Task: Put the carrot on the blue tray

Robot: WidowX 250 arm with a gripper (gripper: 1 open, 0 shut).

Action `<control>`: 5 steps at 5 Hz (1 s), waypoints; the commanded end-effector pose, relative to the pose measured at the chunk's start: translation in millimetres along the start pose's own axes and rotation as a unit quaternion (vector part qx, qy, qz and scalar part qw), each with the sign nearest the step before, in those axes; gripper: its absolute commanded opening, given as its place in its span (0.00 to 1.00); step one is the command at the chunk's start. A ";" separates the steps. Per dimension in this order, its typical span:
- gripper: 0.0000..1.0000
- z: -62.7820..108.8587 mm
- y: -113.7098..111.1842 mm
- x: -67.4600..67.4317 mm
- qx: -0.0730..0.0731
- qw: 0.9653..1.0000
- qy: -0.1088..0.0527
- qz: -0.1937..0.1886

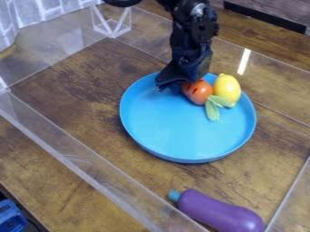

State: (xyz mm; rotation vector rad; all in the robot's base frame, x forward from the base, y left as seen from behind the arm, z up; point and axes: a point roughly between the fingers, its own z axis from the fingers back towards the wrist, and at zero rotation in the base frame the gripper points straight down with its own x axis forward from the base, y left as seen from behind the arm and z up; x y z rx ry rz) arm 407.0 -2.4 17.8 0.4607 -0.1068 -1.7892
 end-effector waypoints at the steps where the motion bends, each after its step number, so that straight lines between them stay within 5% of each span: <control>1: 0.00 -20.9 -32.1 5.0 -0.051 0.998 -0.016 -0.019; 5: 0.00 1.8 -26.1 25.1 -0.052 0.998 -0.011 -0.036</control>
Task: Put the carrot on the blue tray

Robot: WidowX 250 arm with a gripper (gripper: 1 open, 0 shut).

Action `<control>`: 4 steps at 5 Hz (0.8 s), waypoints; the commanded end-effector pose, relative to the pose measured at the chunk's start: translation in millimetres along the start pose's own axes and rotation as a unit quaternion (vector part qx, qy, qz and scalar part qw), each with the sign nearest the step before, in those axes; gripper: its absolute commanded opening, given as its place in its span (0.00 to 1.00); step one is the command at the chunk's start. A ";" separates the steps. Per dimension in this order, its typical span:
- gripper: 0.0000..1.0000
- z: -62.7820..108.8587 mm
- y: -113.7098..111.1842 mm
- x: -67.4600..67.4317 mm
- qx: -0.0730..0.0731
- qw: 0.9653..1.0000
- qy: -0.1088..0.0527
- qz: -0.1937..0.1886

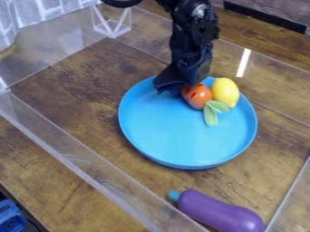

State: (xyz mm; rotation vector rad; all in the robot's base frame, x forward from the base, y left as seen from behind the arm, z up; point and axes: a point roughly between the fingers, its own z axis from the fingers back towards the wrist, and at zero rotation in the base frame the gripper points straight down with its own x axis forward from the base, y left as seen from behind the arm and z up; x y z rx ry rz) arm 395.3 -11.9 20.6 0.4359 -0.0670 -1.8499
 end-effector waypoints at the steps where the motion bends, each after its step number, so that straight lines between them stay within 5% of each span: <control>1: 0.00 -3.2 -20.7 24.5 -0.039 0.999 -0.006 0.003; 3: 0.00 0.7 -11.9 43.0 -0.031 0.999 -0.014 -0.027; 4: 1.00 -3.8 -5.5 42.0 -0.026 0.999 -0.016 -0.041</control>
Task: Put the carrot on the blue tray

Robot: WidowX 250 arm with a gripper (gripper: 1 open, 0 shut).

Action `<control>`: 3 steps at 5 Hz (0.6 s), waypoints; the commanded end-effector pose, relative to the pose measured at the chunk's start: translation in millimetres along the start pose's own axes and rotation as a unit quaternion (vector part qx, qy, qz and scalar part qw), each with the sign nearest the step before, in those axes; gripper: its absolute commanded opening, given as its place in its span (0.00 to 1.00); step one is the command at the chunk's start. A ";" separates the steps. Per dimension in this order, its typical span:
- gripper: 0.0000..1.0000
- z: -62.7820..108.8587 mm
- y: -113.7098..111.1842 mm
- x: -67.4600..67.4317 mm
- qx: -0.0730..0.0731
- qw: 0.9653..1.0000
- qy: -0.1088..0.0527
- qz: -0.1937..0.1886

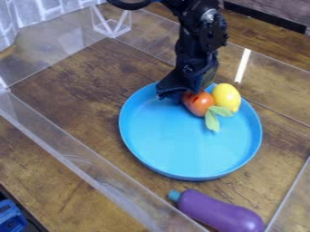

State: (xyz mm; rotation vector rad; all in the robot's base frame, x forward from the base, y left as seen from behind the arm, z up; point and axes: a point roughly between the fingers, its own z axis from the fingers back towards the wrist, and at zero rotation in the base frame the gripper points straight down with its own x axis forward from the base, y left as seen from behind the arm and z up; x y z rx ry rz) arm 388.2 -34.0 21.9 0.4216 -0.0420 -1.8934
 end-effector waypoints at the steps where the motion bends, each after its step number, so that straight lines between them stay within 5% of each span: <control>1: 1.00 -16.8 1.2 19.4 -0.011 0.999 -0.015 -0.034; 2: 1.00 -22.5 6.2 16.2 -0.006 0.999 -0.015 -0.046; 3: 1.00 -22.1 15.3 9.7 -0.014 1.000 -0.006 -0.019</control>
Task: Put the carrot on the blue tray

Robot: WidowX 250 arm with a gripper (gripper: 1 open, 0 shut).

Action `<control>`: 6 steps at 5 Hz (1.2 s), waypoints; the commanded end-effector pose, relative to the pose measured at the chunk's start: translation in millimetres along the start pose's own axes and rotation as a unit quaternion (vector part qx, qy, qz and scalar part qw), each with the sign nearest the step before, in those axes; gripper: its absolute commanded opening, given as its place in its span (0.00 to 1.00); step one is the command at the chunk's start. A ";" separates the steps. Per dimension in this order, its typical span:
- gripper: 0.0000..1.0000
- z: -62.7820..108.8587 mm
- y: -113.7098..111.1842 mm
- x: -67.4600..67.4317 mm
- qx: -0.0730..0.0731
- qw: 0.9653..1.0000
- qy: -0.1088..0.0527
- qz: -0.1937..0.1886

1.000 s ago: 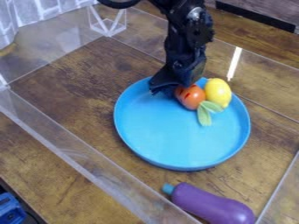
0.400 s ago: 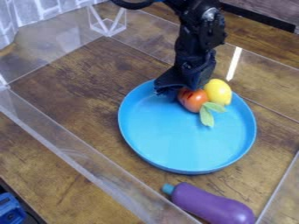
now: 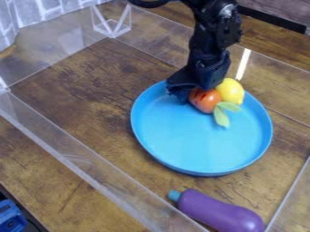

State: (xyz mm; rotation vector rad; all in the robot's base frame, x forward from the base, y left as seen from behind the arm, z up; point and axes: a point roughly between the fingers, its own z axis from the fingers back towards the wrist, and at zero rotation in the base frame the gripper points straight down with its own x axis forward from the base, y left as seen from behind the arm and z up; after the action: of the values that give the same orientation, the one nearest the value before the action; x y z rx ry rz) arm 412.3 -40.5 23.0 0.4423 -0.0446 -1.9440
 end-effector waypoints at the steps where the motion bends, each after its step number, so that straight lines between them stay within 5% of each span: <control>1: 1.00 -16.0 -4.5 10.4 -0.032 0.999 -0.001 0.033; 6: 1.00 -12.7 -13.0 11.4 -0.042 0.999 0.005 0.015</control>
State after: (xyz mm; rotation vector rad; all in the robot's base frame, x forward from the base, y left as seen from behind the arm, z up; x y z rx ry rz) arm 411.7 -40.2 21.5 0.4377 0.0004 -1.8902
